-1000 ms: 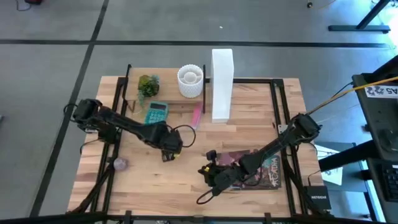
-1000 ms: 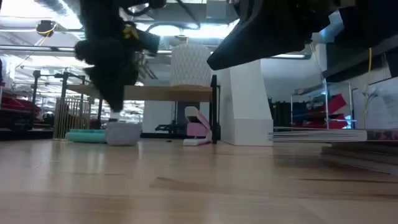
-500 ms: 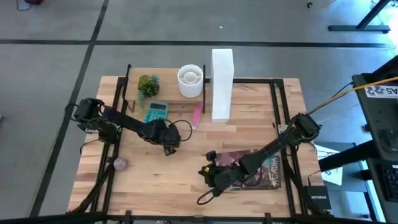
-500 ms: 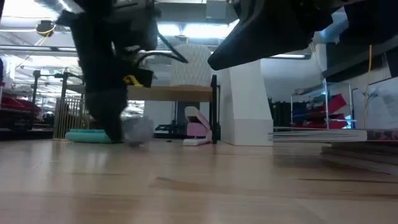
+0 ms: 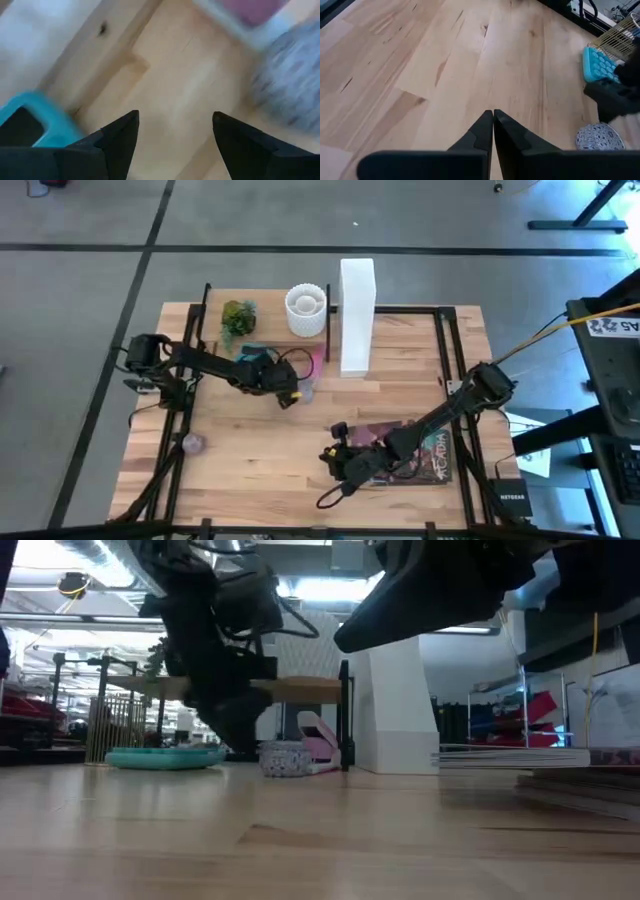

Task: Stock shelves
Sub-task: Put the gray scented candle under the shelf, then put the red scented candle on the shelf

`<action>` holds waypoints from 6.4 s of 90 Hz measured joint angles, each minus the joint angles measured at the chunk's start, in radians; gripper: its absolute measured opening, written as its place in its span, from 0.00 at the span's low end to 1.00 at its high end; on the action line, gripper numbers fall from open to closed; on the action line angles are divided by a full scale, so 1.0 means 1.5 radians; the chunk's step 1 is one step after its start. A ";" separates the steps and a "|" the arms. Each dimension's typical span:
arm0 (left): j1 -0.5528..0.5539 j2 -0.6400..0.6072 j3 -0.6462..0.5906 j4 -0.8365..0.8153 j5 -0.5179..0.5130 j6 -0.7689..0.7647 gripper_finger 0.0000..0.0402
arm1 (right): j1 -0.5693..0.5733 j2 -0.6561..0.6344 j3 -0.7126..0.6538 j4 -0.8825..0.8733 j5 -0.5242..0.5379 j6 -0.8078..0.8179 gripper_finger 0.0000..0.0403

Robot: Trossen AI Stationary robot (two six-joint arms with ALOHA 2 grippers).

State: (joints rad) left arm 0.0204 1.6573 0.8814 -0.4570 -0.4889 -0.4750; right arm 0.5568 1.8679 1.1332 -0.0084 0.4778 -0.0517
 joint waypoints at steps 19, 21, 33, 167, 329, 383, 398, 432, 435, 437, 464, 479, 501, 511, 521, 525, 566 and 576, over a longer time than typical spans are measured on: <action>-0.080 -0.025 0.011 -0.023 0.045 -0.066 0.59 | -0.001 0.000 -0.008 -0.003 0.000 0.002 0.00; -0.092 -0.025 0.011 -0.007 0.053 -0.076 0.59 | -0.001 0.000 -0.011 0.001 0.001 0.002 0.00; -0.152 -0.002 -0.006 0.145 0.064 -0.125 0.59 | 0.000 0.000 -0.022 0.008 0.000 0.014 0.00; -0.110 0.184 -0.006 0.214 -0.300 -0.353 0.59 | 0.026 0.001 -0.029 0.007 0.005 0.048 0.00; -0.417 -0.026 0.082 -0.652 0.499 0.065 0.59 | 0.026 0.045 -0.029 0.123 -0.042 0.032 0.00; -0.430 0.010 0.029 -0.598 0.538 -0.025 0.59 | 0.026 0.046 -0.029 0.130 -0.046 0.029 0.00; -0.441 0.008 -0.004 -0.555 0.547 -0.016 0.59 | 0.026 0.046 -0.029 0.131 -0.052 0.029 0.00; -0.445 0.006 -0.032 -0.530 0.523 -0.062 0.59 | 0.026 0.046 -0.029 0.134 -0.052 0.028 0.00; -0.445 0.006 -0.032 -0.528 0.521 -0.075 0.59 | 0.026 0.046 -0.029 0.134 -0.052 0.028 0.00; -0.446 0.006 -0.032 -0.528 0.520 -0.083 0.59 | 0.026 0.046 -0.029 0.134 -0.052 0.028 0.00; -0.446 0.009 -0.020 -0.522 0.523 -0.138 0.59 | 0.026 0.046 -0.029 0.134 -0.053 0.028 0.00; -0.445 0.009 0.016 -0.518 0.508 -0.149 0.59 | 0.026 0.046 -0.029 0.134 -0.052 0.028 0.00; -0.436 0.010 0.085 -0.510 0.453 -0.172 0.59 | 0.026 0.046 -0.029 0.154 -0.053 0.015 0.00; -0.421 0.010 0.122 -0.515 0.433 -0.186 0.59 | 0.026 0.046 -0.029 0.165 -0.053 0.011 0.00; -0.409 0.009 0.152 -0.517 0.418 -0.184 0.59 | 0.026 0.046 -0.029 0.165 -0.053 0.011 0.00; -0.406 0.009 0.157 -0.517 0.419 -0.184 0.61 | 0.026 0.046 -0.029 0.165 -0.053 0.011 0.00; -0.432 0.008 0.122 -0.540 0.381 -0.158 0.87 | 0.026 0.046 -0.029 0.163 -0.053 0.011 0.00; -0.446 0.008 0.094 -0.519 0.383 -0.164 0.87 | 0.026 0.046 -0.029 0.163 -0.060 0.011 0.00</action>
State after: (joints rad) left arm -0.6489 1.6688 1.0217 -1.2348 0.0857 -0.7213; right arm 0.5953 1.9362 1.0901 0.2359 0.3884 -0.0345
